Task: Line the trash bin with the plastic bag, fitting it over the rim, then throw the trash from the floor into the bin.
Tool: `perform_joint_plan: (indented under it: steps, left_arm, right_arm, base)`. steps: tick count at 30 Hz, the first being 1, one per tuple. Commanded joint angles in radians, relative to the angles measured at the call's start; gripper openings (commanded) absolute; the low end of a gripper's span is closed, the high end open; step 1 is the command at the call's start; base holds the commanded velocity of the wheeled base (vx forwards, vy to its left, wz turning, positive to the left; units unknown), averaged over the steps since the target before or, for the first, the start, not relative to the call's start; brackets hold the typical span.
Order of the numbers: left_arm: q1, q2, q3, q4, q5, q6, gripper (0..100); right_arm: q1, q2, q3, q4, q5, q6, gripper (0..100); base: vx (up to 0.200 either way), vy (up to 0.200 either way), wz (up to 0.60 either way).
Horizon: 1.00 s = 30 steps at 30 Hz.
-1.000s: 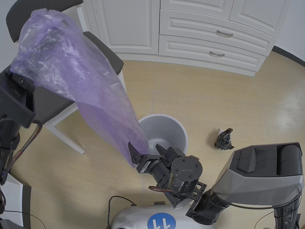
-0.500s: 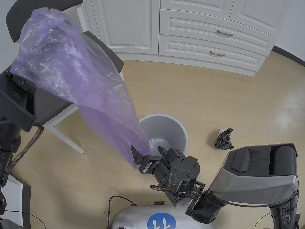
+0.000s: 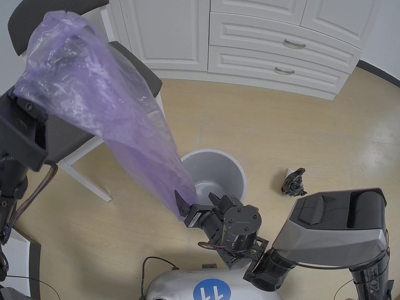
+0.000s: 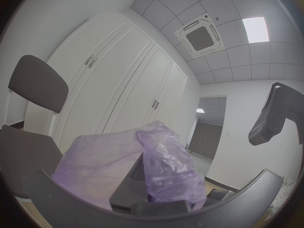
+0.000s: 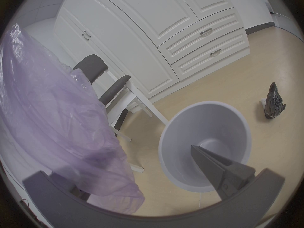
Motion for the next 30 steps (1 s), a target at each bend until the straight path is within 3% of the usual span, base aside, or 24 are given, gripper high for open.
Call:
perform_joint_plan:
  steps: [1, 12, 23, 30]
  left_arm:
    - [0.0, 0.004, 0.002, -0.001, 0.0, -0.001, 0]
    - [0.043, 0.059, -0.015, 0.01, 0.0, -0.073, 0]
    - [0.265, 0.245, -0.055, 0.012, -0.017, -0.094, 0]
    - [0.356, 0.305, -0.049, 0.008, -0.084, -0.094, 0]
  right_arm:
    - [-0.001, 0.003, -0.011, -0.018, -0.004, 0.0, 0]
    - [-0.017, -0.137, 0.052, -0.018, 0.002, -0.026, 0]
    - [-0.162, -0.343, 0.127, -0.001, 0.091, -0.225, 0]
    - [-0.218, -0.513, 0.144, 0.195, 0.092, -0.228, 0]
  base:
    - [0.0, 0.0, 0.0]
    - [0.0, 0.0, 0.0]
    - [0.0, 0.0, 0.0]
    - [0.0, 0.0, 0.0]
